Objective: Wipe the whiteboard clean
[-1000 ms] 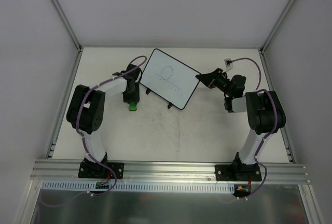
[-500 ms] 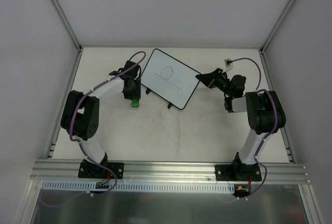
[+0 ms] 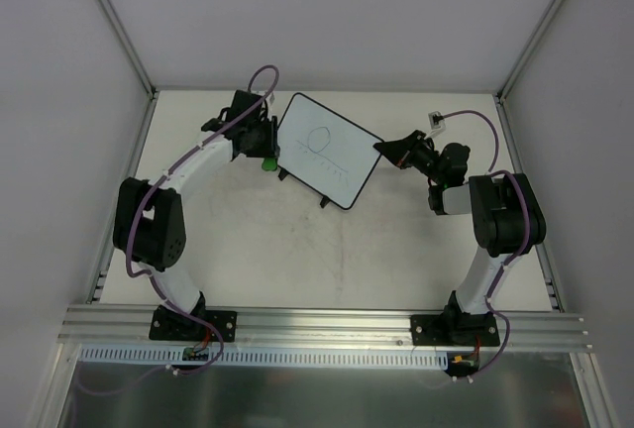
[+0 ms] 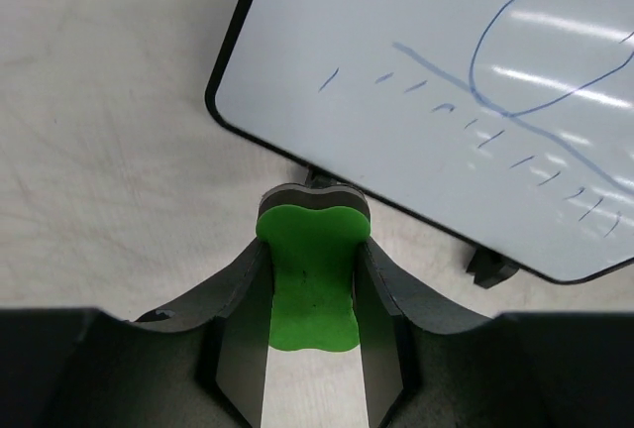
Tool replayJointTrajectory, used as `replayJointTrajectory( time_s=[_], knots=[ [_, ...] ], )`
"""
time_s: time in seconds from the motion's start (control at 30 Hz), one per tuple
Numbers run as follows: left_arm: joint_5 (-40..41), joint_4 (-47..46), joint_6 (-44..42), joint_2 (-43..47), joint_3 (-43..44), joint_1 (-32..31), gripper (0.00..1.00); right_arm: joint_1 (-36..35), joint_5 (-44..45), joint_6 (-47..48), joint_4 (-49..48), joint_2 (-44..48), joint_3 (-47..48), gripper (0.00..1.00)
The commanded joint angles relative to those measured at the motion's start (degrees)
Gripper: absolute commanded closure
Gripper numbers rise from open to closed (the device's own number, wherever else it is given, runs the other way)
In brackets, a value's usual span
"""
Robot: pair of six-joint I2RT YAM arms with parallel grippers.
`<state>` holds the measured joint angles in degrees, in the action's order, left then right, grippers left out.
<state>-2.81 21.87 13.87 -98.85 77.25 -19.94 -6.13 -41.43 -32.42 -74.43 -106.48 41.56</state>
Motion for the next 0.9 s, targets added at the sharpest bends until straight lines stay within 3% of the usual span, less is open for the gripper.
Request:
replayJointTrajectory(
  time_s=[0.0, 0.3, 0.87],
  knots=[
    [-0.7, -3.1, -2.1, -1.9, 5.4, -0.5, 1.00, -0.5, -2.4, 2.3, -13.4, 1.2, 0.6, 1.00],
    [-2.8, -4.3, -2.3, -10.2, 13.9, -0.5, 1.00, -0.5, -2.5, 2.5, -13.4, 1.4, 0.6, 1.00],
    [-5.5, -10.2, -3.3, -13.2, 14.4, -0.4, 1.00, -0.5, -2.7, 2.5, -13.4, 1.8, 0.5, 1.00]
  ],
)
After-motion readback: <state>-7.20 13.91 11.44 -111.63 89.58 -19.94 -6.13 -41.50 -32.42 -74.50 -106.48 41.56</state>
